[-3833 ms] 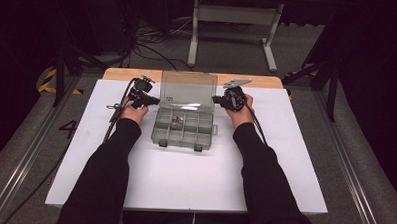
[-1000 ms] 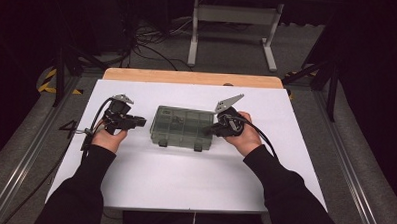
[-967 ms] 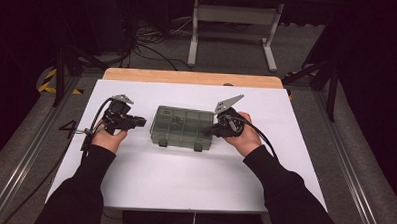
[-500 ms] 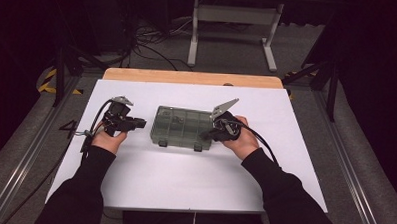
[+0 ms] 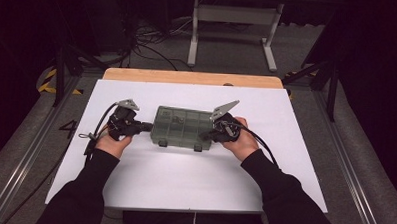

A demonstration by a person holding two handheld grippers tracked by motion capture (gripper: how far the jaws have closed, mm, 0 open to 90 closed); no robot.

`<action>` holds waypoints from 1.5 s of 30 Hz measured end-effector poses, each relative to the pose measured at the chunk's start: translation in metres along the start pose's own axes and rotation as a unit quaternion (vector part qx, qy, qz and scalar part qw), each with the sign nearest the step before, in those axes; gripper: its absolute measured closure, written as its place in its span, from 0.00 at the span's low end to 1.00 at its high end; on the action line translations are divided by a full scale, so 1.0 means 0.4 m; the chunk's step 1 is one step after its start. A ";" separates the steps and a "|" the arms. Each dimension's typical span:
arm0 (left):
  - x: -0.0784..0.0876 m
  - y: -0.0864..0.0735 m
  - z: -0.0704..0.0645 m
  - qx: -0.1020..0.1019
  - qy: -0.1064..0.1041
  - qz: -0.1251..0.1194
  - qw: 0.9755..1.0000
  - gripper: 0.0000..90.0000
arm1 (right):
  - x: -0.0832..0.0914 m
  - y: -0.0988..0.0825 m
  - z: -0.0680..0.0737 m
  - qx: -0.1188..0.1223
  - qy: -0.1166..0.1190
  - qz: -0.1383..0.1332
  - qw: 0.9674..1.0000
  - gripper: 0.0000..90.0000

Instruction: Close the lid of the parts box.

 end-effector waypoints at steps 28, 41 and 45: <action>-0.048 -0.059 0.053 0.010 0.055 0.052 0.997 1.00 | -0.003 -0.007 0.000 -0.002 -0.001 -0.012 1.000 1.00; -0.099 -0.096 0.027 -0.007 0.028 0.103 0.994 1.00 | -0.001 -0.008 -0.001 -0.001 -0.006 -0.008 1.000 1.00; -0.095 -0.097 0.019 -0.015 0.028 0.102 0.994 1.00 | 0.003 -0.010 -0.002 -0.003 -0.007 -0.006 1.000 1.00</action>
Point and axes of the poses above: each handheld gripper's, and its own axes: x roughly backward along the jaws, y roughly out of its top, z roughly to its left, the point moved 10 cm from there along -x, roughly forward along the jaws, and after that the axes turned 14 degrees about y, right-handed, at the moved point
